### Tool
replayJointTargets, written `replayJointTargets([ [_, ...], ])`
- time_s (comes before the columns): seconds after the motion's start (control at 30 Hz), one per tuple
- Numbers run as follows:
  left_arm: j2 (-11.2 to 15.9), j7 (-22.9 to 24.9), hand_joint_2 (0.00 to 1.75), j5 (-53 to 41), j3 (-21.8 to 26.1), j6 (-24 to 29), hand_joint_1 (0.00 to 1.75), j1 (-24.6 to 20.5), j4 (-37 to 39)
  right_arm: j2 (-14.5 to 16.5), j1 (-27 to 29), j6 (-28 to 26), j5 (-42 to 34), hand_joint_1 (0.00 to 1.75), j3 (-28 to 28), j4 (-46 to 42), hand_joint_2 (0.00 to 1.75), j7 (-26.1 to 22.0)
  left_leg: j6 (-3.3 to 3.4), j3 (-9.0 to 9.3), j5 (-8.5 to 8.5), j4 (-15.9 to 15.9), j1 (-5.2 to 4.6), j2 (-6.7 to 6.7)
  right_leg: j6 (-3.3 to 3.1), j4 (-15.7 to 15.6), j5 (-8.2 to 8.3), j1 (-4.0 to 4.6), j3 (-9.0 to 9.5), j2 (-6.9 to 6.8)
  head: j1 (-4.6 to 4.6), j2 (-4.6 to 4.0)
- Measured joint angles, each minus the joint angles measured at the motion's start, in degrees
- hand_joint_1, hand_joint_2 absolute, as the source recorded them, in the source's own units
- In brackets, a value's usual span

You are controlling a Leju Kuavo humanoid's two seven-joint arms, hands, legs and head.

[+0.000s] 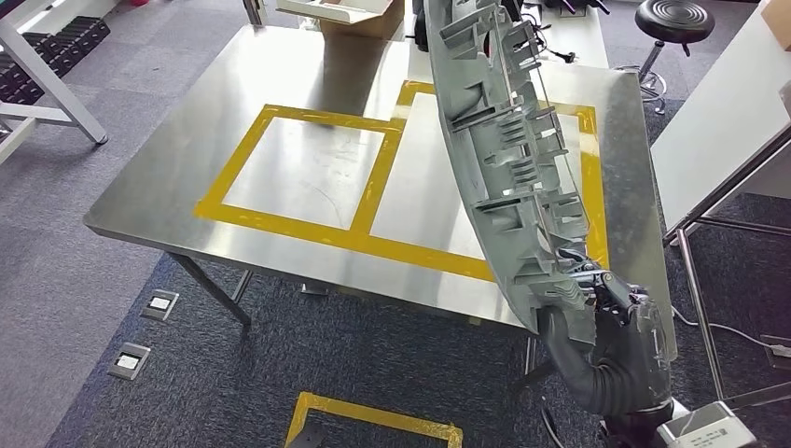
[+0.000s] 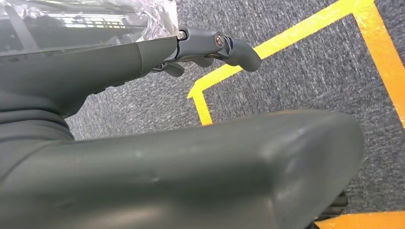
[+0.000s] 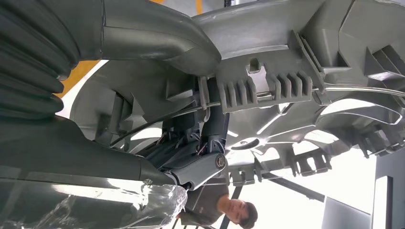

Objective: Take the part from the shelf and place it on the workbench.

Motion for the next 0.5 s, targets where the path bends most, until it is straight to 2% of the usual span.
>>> replayJointTargets([
  [0.2, 0.06, -0.12, 1.75, -0.01, 0.0, -0.01, 0.0, 0.21, 0.0, 0.0, 0.07, -0.04, 0.0, 1.75, -0.03, 0.49, 1.75, 0.0, -0.49, 0.16, 0.06, -0.69, 0.01, 0.03, -0.43, 0.01, 0.17, 0.08, -0.06, -0.09, -0.02, 0.0],
  [0.37, 0.08, -0.17, 1.75, -0.04, 0.0, -0.01, 0.0, 0.01, 0.0, 0.0, 0.06, -0.03, -0.01, 1.75, -0.03, 0.5, 1.75, 0.11, -0.64, 0.33, 0.13, -0.71, -0.02, 0.04, -0.45, 0.0, 0.28, 0.05, 0.29, -0.1, 0.01, 0.0],
  [0.5, 0.08, -0.07, 1.75, -0.44, 0.0, -0.2, 0.0, -0.26, 0.0, 0.0, -0.9, 1.0, -0.62, 1.75, 0.03, 0.71, 1.75, 3.36, -0.64, 0.68, 0.13, -0.71, -0.1, 0.05, -0.43, -0.02, 0.32, -0.03, 0.66, -0.09, 0.02, 0.0],
])
